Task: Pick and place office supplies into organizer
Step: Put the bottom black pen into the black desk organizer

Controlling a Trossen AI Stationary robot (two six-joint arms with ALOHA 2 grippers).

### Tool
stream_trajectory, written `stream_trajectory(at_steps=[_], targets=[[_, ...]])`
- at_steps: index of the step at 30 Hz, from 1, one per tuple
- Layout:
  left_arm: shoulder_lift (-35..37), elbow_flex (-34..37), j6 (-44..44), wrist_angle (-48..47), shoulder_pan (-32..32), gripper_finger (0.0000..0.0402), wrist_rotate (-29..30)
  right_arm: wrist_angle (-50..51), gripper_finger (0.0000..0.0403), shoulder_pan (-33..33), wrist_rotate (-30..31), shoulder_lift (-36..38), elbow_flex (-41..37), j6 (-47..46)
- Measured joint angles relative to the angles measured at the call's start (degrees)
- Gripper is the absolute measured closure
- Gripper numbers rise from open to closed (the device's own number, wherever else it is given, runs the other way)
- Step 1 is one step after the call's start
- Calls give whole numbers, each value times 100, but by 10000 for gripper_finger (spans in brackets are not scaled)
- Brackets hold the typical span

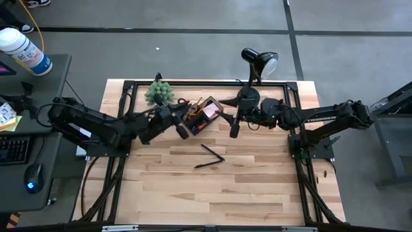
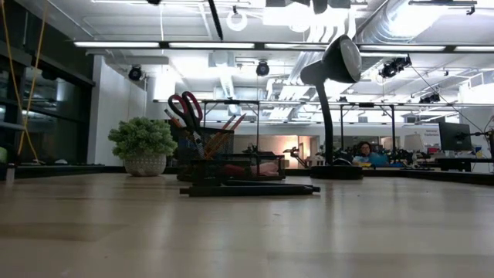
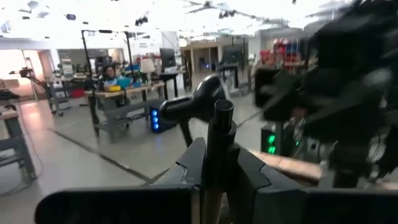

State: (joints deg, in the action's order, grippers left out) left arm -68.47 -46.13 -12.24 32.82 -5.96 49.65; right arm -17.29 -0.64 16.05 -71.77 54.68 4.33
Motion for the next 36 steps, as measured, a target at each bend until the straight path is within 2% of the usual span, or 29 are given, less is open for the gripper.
stream_trajectory(at_steps=[9, 13, 16, 24, 29, 36], targets=[[-233, 6, 759, -1827, 1079, 371, -661, 28, 217, -487, 307, -17, 0, 76], [-540, 0, 955, -1964, 1393, 370, -1220, 21, 219, -655, 431, -19, 0, 67], [-891, -2, 976, -1941, 1509, 370, -1401, -10, 219, -753, 562, -17, 0, 67], [-1512, 2, 1096, -1981, 1577, 369, -1379, -12, 220, -897, 638, -20, 0, -4], [-1578, 2, 978, -2107, 1577, 369, -1126, -11, 221, -935, 638, -20, 0, -152], [-1578, 0, 1562, -2444, 1658, 369, -1183, -12, 221, -935, 611, -20, 0, -153]])
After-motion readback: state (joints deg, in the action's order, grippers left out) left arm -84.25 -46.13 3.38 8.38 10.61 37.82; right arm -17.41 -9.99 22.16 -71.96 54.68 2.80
